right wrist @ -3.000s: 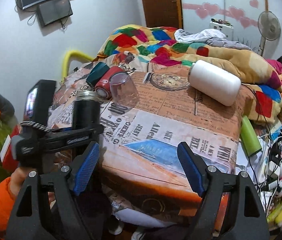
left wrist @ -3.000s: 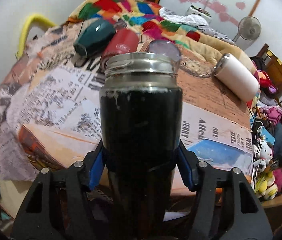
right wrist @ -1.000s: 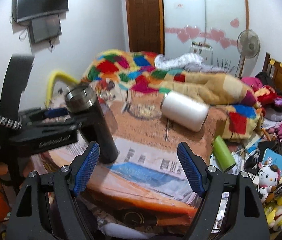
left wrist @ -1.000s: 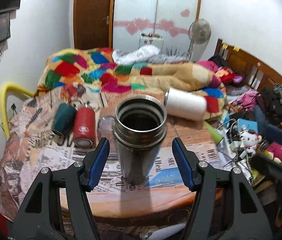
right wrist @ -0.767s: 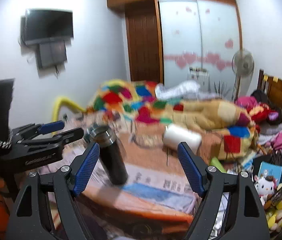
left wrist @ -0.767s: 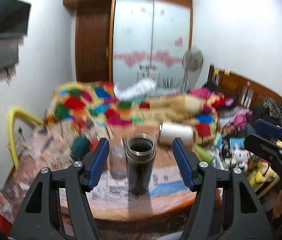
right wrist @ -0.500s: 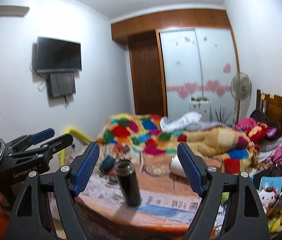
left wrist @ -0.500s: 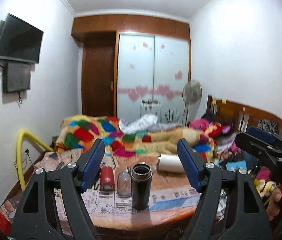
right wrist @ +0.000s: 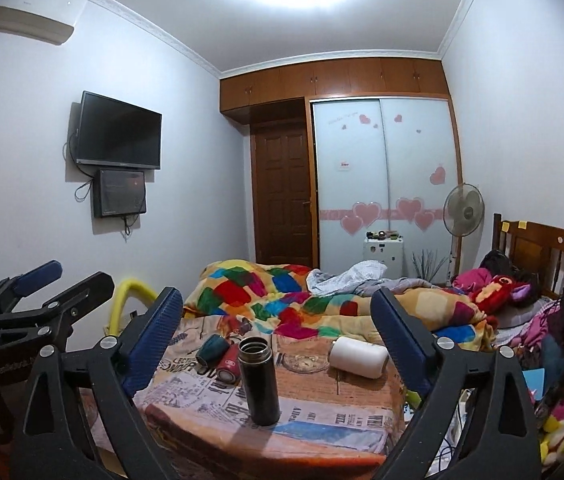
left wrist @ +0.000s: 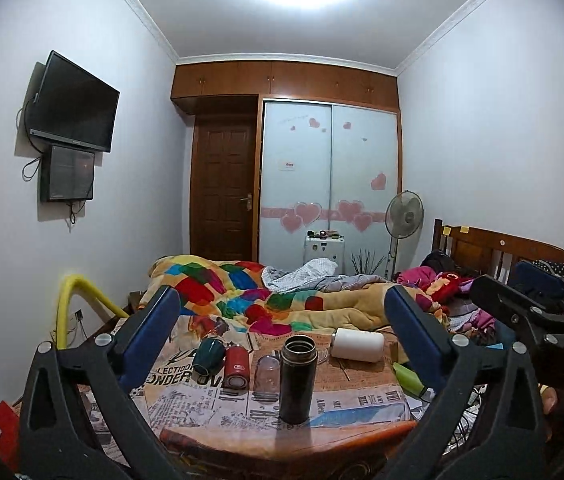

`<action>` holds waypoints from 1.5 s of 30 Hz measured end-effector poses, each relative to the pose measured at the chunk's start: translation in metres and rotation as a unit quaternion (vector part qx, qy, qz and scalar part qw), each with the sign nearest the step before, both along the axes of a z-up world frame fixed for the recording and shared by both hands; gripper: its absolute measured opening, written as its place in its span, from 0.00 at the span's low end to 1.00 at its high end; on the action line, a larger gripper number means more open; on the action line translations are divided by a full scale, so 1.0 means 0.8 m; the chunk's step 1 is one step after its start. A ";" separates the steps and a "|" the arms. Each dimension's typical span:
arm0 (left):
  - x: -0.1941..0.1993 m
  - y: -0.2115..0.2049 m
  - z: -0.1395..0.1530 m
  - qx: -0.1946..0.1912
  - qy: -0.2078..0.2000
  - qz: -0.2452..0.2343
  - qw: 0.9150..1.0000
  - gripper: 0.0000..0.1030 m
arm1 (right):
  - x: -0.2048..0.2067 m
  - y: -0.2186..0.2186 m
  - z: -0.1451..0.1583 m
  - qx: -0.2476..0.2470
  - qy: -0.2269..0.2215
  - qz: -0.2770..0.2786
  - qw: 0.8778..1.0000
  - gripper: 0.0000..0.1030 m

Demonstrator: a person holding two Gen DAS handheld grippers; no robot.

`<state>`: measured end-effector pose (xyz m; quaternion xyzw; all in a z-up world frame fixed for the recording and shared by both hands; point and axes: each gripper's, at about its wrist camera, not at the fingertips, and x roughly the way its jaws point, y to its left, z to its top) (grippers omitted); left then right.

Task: Flip cup upright

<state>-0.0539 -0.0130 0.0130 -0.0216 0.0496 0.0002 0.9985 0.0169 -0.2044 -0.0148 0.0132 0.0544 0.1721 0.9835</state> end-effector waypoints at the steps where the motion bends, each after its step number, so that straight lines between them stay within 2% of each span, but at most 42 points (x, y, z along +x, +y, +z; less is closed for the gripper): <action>1: 0.001 -0.002 0.001 0.000 0.001 0.001 1.000 1.00 | -0.001 0.000 0.000 0.000 -0.001 -0.003 1.000 1.00; 24: 0.015 -0.002 -0.016 0.001 0.020 0.002 1.000 1.00 | -0.002 0.006 -0.013 -0.013 0.027 -0.002 1.000 1.00; 45: 0.018 -0.001 -0.018 0.001 0.022 0.002 1.000 1.00 | -0.001 0.009 -0.012 -0.014 0.032 0.000 0.999 1.00</action>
